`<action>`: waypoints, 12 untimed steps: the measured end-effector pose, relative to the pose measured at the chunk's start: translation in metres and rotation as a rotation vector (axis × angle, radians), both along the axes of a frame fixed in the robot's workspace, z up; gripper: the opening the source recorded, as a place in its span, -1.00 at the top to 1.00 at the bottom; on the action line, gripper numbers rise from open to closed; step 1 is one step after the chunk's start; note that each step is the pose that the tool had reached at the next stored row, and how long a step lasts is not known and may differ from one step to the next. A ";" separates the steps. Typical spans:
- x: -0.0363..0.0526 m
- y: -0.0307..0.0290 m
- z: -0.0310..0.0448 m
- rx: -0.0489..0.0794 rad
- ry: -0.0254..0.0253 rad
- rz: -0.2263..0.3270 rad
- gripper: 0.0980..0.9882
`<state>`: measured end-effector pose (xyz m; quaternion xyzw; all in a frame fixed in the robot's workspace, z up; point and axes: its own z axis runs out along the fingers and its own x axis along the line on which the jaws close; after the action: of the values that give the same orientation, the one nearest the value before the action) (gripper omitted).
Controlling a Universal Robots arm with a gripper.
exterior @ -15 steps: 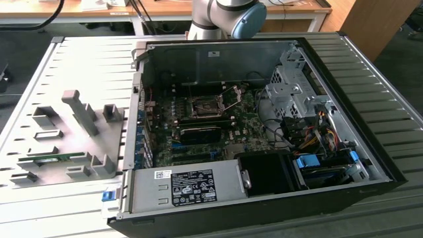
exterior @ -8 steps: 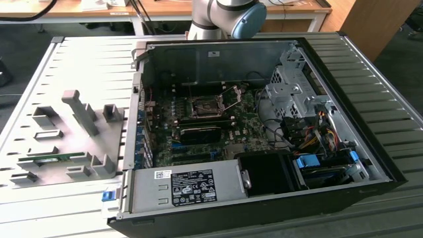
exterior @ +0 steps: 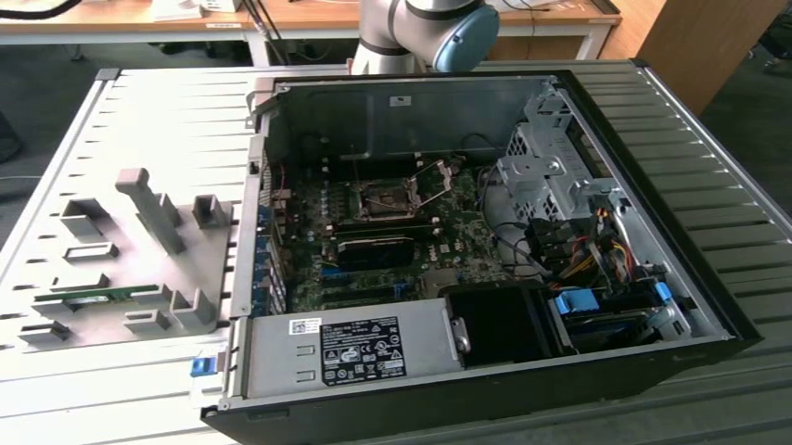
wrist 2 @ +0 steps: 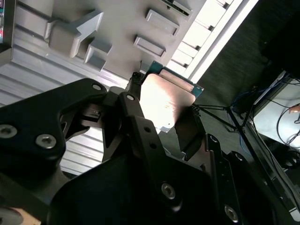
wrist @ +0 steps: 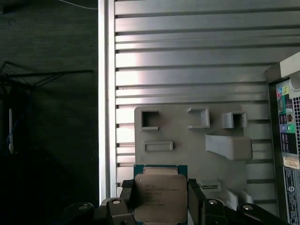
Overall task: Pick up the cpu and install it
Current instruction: 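Pick up the cpu and move it towards the insertion slot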
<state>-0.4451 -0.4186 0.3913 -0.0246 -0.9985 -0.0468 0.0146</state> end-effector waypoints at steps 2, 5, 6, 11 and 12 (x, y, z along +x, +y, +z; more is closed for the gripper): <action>0.0000 0.0000 0.0032 0.000 0.0000 -0.001 0.00; 0.0000 0.0000 0.0087 0.000 0.0000 -0.003 0.00; 0.0000 0.0000 0.0107 0.000 0.0000 -0.003 0.00; 0.0000 0.0001 0.0217 0.000 0.0000 -0.005 0.00; 0.0000 0.0001 0.0240 0.000 0.0000 -0.006 0.00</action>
<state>-0.4451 -0.4185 0.4153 -0.0274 -0.9984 -0.0468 0.0145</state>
